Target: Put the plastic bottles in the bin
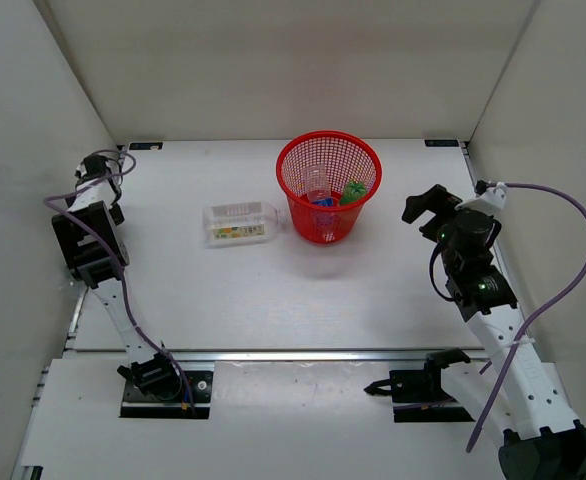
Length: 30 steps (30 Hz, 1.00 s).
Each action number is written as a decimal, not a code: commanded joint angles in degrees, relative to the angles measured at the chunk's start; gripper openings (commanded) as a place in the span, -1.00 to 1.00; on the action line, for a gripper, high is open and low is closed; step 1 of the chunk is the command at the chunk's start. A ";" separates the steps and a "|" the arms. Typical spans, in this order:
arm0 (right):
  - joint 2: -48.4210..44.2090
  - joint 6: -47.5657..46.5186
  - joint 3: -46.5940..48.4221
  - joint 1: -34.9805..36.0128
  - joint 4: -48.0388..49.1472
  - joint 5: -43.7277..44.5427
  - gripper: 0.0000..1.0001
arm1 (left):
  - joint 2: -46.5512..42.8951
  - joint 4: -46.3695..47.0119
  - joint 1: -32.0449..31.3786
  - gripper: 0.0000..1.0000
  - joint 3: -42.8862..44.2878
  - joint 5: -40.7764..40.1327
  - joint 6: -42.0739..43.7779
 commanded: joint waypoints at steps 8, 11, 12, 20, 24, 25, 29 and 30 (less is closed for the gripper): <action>0.33 0.59 2.38 0.79 0.96 1.32 0.91 | 2.97 -8.93 -0.87 0.74 8.55 -3.59 -4.44; -0.20 1.02 1.76 0.19 1.22 1.15 0.92 | 1.47 -7.11 0.36 0.75 3.37 -2.79 -4.02; -0.72 0.85 1.50 -0.34 1.23 0.63 0.92 | 1.47 -6.57 0.54 0.74 2.92 -4.26 -3.32; 0.24 0.15 2.02 -0.08 0.01 0.88 0.90 | 2.87 -7.98 -0.77 0.74 5.55 -13.32 -4.89; -0.72 0.41 1.15 0.53 0.96 2.12 0.92 | 3.66 -12.53 -0.25 0.73 7.66 -12.71 -7.44; -1.24 0.50 0.97 0.36 1.14 1.94 0.90 | 3.32 -12.80 -0.42 0.72 6.87 -12.10 -7.70; -1.95 1.12 0.09 -0.61 1.84 1.50 0.92 | 2.52 -12.73 -0.07 0.66 3.36 -12.01 -8.76; -2.04 1.03 -0.17 -0.61 2.37 1.41 0.90 | 2.26 -11.85 -0.07 0.64 1.96 -12.01 -8.50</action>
